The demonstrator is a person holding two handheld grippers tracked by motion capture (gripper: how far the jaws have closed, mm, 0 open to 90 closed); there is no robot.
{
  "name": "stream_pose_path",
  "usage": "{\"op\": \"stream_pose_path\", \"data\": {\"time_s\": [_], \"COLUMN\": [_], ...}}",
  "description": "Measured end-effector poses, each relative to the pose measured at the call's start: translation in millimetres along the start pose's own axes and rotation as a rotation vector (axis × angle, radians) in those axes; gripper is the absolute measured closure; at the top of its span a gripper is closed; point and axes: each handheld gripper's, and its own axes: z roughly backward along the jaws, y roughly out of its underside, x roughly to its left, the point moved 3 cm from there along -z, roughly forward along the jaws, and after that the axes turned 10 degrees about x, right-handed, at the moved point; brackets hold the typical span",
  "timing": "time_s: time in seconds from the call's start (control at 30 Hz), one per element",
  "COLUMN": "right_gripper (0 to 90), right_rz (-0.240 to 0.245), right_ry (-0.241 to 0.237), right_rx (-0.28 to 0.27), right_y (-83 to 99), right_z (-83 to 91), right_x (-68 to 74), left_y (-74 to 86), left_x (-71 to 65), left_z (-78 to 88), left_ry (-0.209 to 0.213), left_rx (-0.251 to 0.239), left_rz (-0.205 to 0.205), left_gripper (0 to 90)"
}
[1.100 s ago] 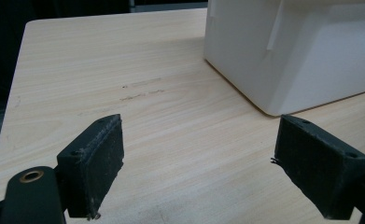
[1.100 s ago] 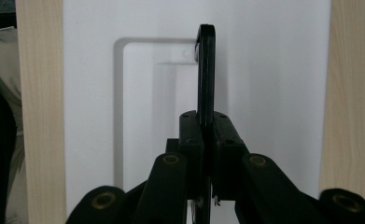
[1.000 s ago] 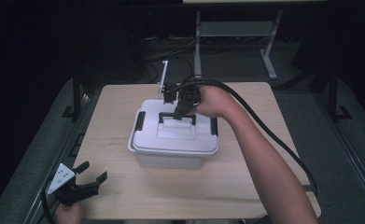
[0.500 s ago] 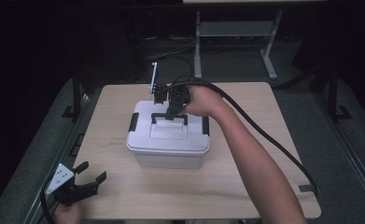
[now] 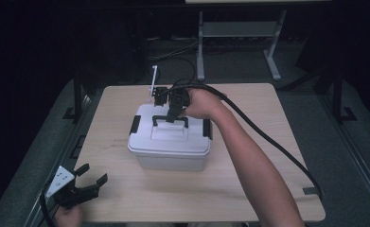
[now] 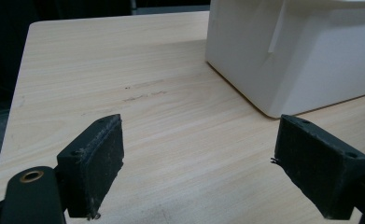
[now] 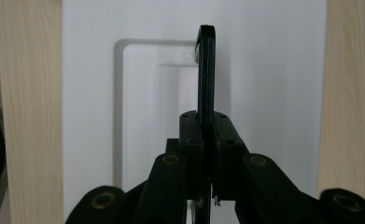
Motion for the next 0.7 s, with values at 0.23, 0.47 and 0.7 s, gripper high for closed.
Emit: {"op": "stream_pose_path", "data": {"time_s": [0.23,0.47,0.7], "right_gripper": [84.3,83.7,80.0], "right_rz": [-0.001,-0.008,-0.012], "right_ry": [-0.007,-0.014,-0.018], "right_rx": [0.005,-0.013,-0.026], "right_y": [-1.4,1.2,3.1], "right_z": [-4.7,-6.8,-4.9], "right_x": [0.6,-1.1,1.3], "left_y": [-0.1,0.3,0.1], "left_x": [-0.3,0.0,-1.0], "left_z": [0.2,1.1,0.4], "left_ry": [0.0,-0.001,-0.002], "left_rx": [-0.001,-0.004,0.001], "left_rz": [0.0,0.007,0.0], "left_gripper": [15.0,15.0,15.0]}}
